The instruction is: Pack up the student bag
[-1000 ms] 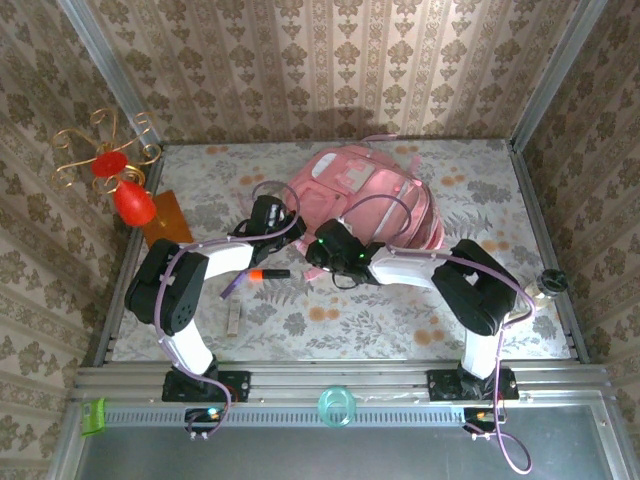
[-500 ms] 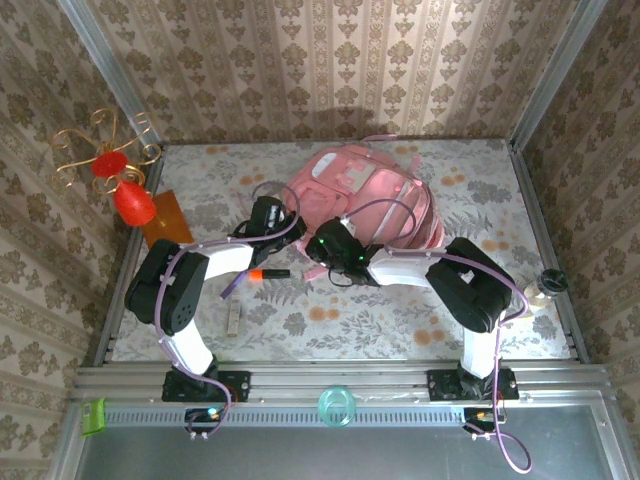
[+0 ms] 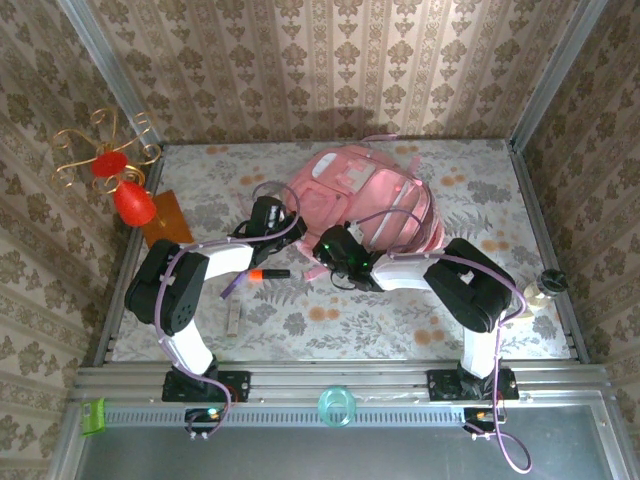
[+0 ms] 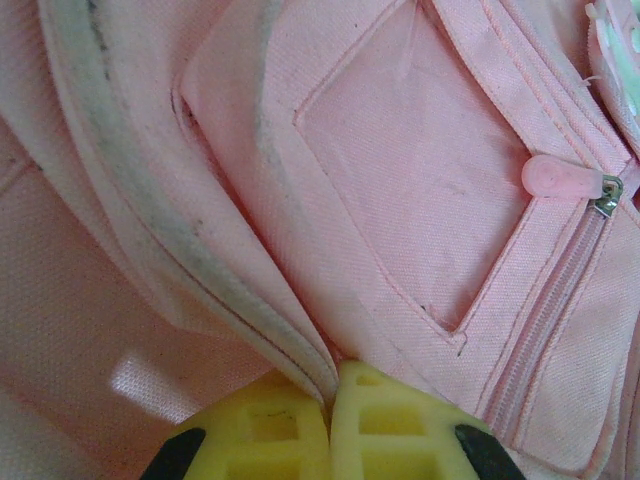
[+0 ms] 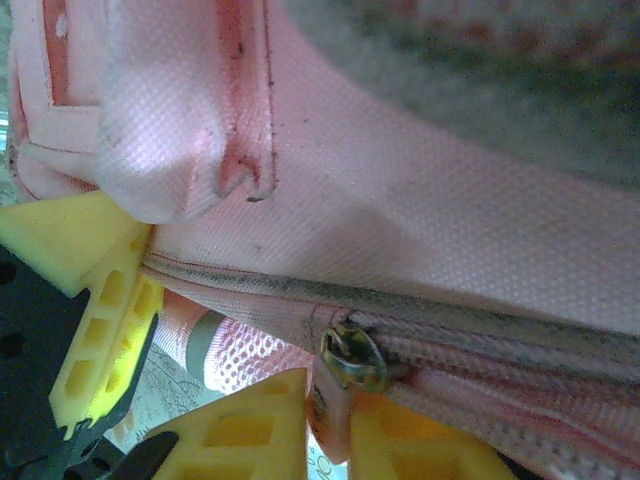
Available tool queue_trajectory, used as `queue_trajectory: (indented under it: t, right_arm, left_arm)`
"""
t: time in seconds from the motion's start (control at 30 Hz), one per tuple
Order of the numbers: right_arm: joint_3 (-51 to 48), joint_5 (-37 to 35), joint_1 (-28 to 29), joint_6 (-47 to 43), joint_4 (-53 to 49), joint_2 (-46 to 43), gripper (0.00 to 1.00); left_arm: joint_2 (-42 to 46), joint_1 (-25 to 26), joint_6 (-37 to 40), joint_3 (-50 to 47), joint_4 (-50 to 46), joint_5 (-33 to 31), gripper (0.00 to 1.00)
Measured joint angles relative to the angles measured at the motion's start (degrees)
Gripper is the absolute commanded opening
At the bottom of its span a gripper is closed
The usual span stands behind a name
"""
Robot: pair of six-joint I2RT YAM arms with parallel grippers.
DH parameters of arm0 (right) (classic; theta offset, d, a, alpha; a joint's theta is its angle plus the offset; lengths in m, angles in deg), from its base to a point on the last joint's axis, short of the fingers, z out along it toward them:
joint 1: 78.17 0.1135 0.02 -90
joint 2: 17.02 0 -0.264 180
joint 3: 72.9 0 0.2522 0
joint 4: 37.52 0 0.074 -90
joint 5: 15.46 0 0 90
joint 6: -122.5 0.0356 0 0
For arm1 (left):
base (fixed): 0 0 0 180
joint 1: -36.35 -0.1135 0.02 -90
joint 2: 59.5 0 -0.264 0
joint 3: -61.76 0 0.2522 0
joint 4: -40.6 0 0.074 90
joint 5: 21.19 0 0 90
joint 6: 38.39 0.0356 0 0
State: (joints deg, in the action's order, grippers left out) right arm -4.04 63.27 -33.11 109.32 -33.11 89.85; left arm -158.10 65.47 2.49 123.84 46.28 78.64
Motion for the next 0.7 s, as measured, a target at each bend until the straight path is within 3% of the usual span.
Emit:
queue_trajectory:
  t: [0.17, 0.33, 0.7]
  right_arm:
    - [-1.01, 0.09, -0.24, -0.11, 0.85, -1.11, 0.0]
    - [-3.69, 2.93, -1.46, -0.81, 0.83, -4.2, 0.0]
    - [-11.15, 16.81, -7.98, -4.7, -0.61, -12.15, 0.0]
  left_arm:
    - [0.0, 0.04, 0.04, -0.02, -0.02, 0.02, 0.0]
    - [0.31, 0.55, 0.83, -0.04, -0.52, -0.74, 0.0]
    - [1.27, -0.02, 3.91, -0.07, -1.81, -1.01, 0.0]
